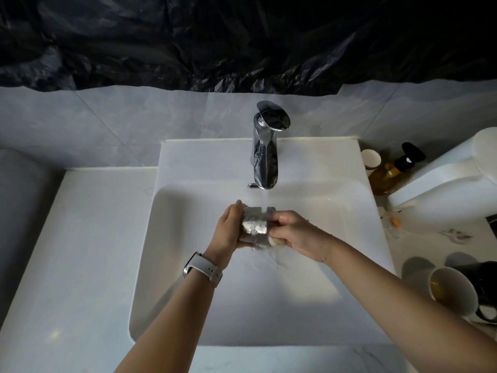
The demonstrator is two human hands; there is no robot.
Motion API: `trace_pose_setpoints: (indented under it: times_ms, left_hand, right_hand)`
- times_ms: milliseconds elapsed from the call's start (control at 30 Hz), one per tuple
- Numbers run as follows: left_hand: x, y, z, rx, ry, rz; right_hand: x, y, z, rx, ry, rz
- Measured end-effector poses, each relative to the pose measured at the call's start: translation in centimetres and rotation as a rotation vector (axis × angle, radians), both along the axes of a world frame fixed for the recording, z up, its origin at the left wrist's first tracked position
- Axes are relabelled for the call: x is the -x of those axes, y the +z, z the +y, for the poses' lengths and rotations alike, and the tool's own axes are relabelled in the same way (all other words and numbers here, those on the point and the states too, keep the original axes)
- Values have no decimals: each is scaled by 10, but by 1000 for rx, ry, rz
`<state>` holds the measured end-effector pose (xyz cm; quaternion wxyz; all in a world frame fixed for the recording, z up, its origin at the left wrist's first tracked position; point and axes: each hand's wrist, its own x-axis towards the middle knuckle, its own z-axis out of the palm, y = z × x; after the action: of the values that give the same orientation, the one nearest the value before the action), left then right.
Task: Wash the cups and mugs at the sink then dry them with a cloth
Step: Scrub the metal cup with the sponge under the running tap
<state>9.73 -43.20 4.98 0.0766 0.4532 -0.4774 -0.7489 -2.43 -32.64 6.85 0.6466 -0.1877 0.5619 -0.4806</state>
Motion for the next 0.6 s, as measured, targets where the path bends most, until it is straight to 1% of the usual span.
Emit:
trace_pose_setpoints:
  times_ms: [33, 67, 100, 133, 200, 267, 333, 367, 400, 433, 500, 600]
  left_hand:
    - [1, -2, 2, -30, -11, -21]
    - [4, -3, 5, -43, -17, -16]
    - [7, -4, 10, -13, -5, 0]
    - [11, -4, 15, 41, 26, 22]
    - [14, -4, 25, 250, 88, 92]
    - [9, -7, 31, 425, 56, 207]
    - [1, -10, 30, 500, 5, 251]
    - [-1, -12, 26, 494, -16, 243]
    - [-1, -8, 22, 443, -48, 223]
    - [0, -1, 17, 339, -73, 185]
    - [2, 15, 9, 144, -143, 65]
    - [3, 31, 2, 8, -269, -100]
  right_hand:
    - [1, 3, 1, -3, -16, 25]
    - [2, 5, 1, -11, -61, -18]
    - [3, 5, 0, -33, -140, -109]
    - [5, 5, -2, -66, -226, -234]
    - [11, 4, -7, -174, -359, -451]
    - [15, 6, -7, -263, -409, -550]
    - [15, 4, -7, -245, -449, -565]
    - [12, 1, -7, -209, -461, -546]
    - [9, -1, -7, -167, -458, -486]
    - [6, -2, -6, -138, -445, -366]
    - [-1, -1, -1, -36, -328, -125]
    - [-7, 8, 8, 120, -116, 111]
